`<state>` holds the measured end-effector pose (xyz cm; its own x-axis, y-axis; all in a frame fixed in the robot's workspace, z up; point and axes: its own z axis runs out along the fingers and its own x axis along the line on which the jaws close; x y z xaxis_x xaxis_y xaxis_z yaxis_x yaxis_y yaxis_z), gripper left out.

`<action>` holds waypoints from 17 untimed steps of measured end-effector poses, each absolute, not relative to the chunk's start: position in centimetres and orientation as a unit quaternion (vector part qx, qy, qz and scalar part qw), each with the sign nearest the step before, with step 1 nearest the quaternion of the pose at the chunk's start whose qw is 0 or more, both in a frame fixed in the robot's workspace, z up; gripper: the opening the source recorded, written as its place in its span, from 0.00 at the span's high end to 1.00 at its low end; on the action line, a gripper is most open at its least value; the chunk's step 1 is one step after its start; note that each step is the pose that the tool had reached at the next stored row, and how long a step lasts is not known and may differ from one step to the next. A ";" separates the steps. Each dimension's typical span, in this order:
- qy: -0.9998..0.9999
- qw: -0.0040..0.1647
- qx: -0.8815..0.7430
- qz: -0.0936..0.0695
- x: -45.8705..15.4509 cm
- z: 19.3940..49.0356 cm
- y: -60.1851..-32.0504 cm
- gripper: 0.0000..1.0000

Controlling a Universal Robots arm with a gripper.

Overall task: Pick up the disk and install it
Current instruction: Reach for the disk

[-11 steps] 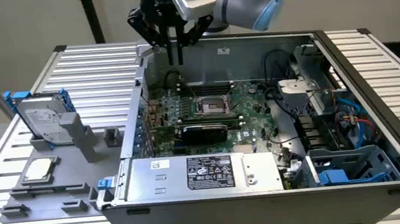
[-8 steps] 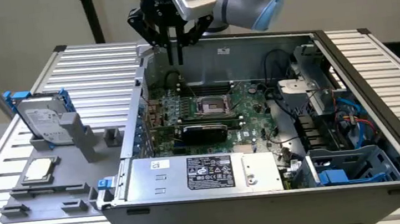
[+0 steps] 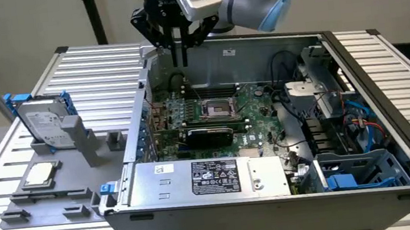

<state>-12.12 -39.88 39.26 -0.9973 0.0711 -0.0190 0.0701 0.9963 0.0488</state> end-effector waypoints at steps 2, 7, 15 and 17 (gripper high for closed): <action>0.999 0.010 0.035 0.024 -12.1 39.3 -39.9 0.76; 0.999 0.010 0.035 0.024 -12.1 39.3 -39.9 0.84; 0.999 0.010 0.035 0.024 -14.7 39.3 -39.9 0.89; 0.999 0.010 0.035 0.024 -15.6 39.3 -39.9 0.89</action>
